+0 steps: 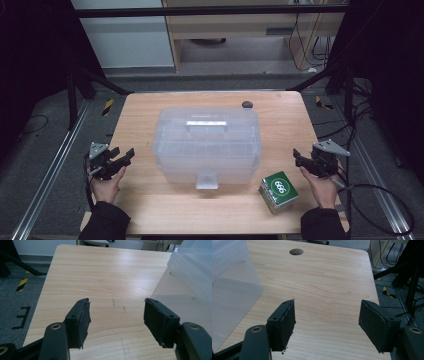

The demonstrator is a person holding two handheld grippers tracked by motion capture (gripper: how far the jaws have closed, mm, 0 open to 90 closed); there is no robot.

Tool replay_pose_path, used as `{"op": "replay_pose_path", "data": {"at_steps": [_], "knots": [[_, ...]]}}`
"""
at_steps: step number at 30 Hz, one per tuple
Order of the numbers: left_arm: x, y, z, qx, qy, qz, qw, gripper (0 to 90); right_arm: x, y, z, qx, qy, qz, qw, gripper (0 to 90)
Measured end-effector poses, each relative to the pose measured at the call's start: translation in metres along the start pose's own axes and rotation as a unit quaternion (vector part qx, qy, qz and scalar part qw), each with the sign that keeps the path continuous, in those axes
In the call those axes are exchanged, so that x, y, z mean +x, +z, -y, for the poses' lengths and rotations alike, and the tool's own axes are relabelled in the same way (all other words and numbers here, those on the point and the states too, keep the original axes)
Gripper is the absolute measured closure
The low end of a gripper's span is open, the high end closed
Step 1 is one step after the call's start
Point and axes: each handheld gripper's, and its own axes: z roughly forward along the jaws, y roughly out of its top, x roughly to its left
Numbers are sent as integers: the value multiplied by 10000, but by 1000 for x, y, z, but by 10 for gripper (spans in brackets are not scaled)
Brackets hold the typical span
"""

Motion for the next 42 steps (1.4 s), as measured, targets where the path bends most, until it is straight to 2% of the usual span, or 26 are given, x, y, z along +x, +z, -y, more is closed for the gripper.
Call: {"op": "replay_pose_path", "data": {"at_steps": [6,10,11,15,17,19,21,25,30,34,35,37,39,42], "knots": [[-6,1,-1,85,124,43,9999,350,2,-6,-6,-20,-14,-37,10000,295],[-8,-2,-4,70,238,86,9997,346,5,-9,-8,-57,-70,-80,9999,295],[-8,-5,-6,35,334,76,9994,346,7,-10,-11,-86,-107,-82,9999,292],[-8,-8,-9,-36,369,128,9992,357,9,-12,-13,-126,-166,-169,9996,289],[-9,-9,-15,-19,516,268,9983,371,12,-13,-15,-151,-282,-220,9992,283],[-10,-9,-16,-19,549,281,9981,375,12,-13,-16,-120,-305,-237,9992,279],[-9,-13,-21,-56,709,248,9972,375,13,-14,-17,-124,-352,-276,9989,276],[-8,-16,-24,-119,772,210,9967,381,13,-14,-17,-92,-365,-352,9987,268],[-7,-20,-30,-134,900,312,9954,356,14,-13,-17,-2,-405,-376,9985,267],[-8,-21,-36,-109,1074,287,9937,355,16,-13,-17,99,-467,-397,9981,260],[-8,-23,-41,-22,1107,345,9932,353,16,-12,-17,106,-483,-405,9980,260],[-7,-24,-45,50,993,482,9939,345,16,-12,-17,137,-509,-404,9978,256],[-6,-26,-50,25,927,580,9940,347,16,-11,-17,171,-548,-423,9975,254],[-8,-28,-57,-29,935,628,9936,345,16,-11,-16,202,-585,-426,9972,253]]}}
